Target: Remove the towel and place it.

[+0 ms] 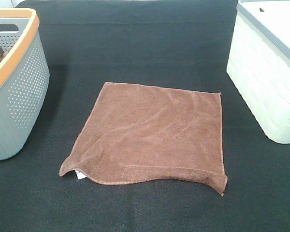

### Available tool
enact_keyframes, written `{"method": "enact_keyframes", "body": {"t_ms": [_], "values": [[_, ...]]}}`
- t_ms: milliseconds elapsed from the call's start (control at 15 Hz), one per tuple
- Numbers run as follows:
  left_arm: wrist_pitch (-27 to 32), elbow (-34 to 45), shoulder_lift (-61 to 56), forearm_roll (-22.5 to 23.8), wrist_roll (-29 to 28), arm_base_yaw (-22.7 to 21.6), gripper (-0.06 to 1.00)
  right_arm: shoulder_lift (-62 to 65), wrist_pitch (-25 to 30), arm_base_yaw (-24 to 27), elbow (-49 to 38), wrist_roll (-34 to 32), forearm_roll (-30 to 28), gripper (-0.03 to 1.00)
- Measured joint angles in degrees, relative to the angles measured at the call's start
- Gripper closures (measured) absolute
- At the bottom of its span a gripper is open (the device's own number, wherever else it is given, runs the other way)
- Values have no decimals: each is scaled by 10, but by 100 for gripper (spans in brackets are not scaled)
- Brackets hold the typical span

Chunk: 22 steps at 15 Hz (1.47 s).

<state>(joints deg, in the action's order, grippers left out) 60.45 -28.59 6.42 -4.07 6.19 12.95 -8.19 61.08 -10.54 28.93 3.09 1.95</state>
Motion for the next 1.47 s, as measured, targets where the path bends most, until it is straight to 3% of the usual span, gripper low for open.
{"method": "enact_keyframes", "body": {"t_ms": [200, 1467], "values": [[-1, 0, -52, 0, 0, -85, 34, 71, 0, 77, 0, 0, 0, 20], [-2, 0, -66, 0, 0, -105, 34, 86, 0, 101, 0, 0, 7, 20]]}}
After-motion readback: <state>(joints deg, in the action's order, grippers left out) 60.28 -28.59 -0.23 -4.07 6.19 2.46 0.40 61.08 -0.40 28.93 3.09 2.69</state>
